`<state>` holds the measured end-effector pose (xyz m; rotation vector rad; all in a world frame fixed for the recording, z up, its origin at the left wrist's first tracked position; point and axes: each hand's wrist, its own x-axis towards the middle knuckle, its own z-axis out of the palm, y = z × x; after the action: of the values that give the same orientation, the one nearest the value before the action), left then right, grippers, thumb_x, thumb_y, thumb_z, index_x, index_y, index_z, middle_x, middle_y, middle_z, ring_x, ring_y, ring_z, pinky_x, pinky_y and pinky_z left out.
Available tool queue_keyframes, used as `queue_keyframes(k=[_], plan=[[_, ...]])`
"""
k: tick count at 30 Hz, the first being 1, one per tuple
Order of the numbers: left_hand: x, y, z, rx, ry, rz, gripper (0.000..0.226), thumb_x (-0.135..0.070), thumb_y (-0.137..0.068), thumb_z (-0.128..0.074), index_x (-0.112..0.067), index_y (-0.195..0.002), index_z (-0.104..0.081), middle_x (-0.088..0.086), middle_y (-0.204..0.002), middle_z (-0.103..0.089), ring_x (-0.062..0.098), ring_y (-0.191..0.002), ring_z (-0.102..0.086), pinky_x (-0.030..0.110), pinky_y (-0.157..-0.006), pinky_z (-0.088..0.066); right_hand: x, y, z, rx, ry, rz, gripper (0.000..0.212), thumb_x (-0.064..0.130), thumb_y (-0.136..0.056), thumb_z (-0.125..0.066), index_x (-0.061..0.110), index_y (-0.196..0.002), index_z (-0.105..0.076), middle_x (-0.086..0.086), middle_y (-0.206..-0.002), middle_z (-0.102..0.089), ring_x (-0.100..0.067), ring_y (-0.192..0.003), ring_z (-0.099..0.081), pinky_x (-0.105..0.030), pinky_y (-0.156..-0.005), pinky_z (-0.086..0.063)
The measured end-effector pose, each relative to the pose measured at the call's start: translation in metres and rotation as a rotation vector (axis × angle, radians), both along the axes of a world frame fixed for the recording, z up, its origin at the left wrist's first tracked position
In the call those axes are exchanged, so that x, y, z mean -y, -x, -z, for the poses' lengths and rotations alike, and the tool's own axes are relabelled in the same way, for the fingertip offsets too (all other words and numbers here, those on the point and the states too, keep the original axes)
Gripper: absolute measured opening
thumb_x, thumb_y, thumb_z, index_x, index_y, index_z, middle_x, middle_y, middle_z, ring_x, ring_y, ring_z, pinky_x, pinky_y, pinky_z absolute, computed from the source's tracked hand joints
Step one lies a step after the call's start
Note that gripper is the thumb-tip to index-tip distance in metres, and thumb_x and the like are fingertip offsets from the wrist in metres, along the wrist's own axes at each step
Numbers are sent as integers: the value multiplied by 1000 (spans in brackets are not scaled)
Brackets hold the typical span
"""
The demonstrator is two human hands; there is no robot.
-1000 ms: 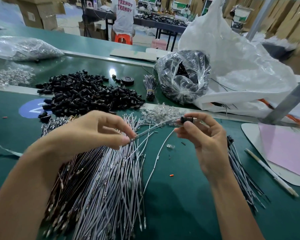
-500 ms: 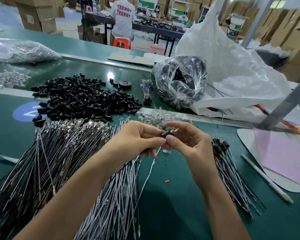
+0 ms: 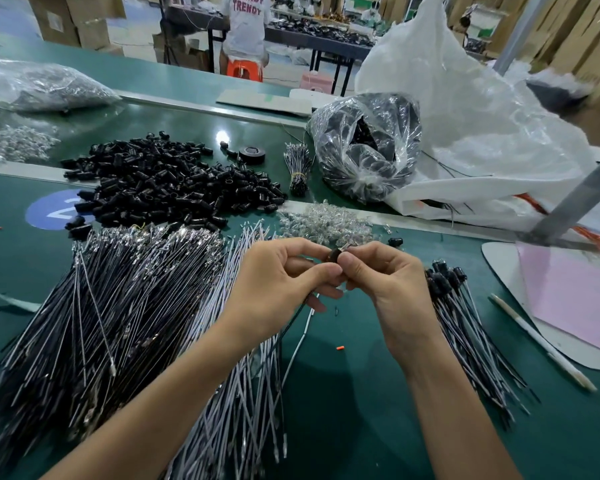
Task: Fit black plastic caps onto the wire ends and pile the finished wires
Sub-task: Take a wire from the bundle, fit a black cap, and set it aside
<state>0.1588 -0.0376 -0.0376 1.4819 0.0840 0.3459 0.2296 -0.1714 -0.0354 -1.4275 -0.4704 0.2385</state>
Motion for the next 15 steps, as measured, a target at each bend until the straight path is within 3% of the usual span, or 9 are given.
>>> queue_keyframes(k=[2,5,7,10,12,15], plan=[[-2,0,3,15,-79,-21,16,0,-85,-69,-16,-87,-67,3,-71,-75,20,-62,-73,26,-49,-57,-1,0,1,59,55,31,6,9,-75,-76,8,-73,-71,-2,-62,-69,-6,-56,-60,-14,-56,-45],[-5,-1,3,16,-95,-22,15,1,-87,-65,-14,-87,-66,5,-66,-74,19,-58,-72,26,-50,-57,-1,-2,3,123,110,67,12,3,-82,-73,10,-72,-70,0,-60,-67,-6,-55,-59,-12,-54,-43],[-12,-1,1,2,10,30,5,-3,-88,-63,-6,-92,-66,9,-65,-72,19,-56,-71,25,-50,-57,2,-4,1,134,109,74,15,2,-86,-69,11,-74,-68,1,-61,-66,-7,-56,-60,-12,-54,-43],[-25,2,-3,-3,193,140,22,-16,-80,-63,1,-94,-68,11,-67,-71,16,-55,-69,20,-51,-54,6,-12,4,124,111,213,19,4,-90,-64,15,-75,-64,7,-59,-62,-7,-55,-59,-14,-53,-42],[-28,4,-4,17,277,173,24,-17,-78,-62,0,-94,-68,10,-68,-70,14,-56,-68,18,-52,-54,10,-17,6,189,241,295,21,4,-87,-69,19,-72,-65,8,-61,-64,-6,-56,-58,-16,-56,-44],[-24,3,-2,22,349,156,23,-19,-81,-59,-2,-96,-65,12,-78,-74,17,-65,-72,20,-56,-55,9,-16,10,245,572,148,30,-2,-78,-72,27,-70,-71,8,-70,-68,-3,-59,-56,-18,-63,-45]])
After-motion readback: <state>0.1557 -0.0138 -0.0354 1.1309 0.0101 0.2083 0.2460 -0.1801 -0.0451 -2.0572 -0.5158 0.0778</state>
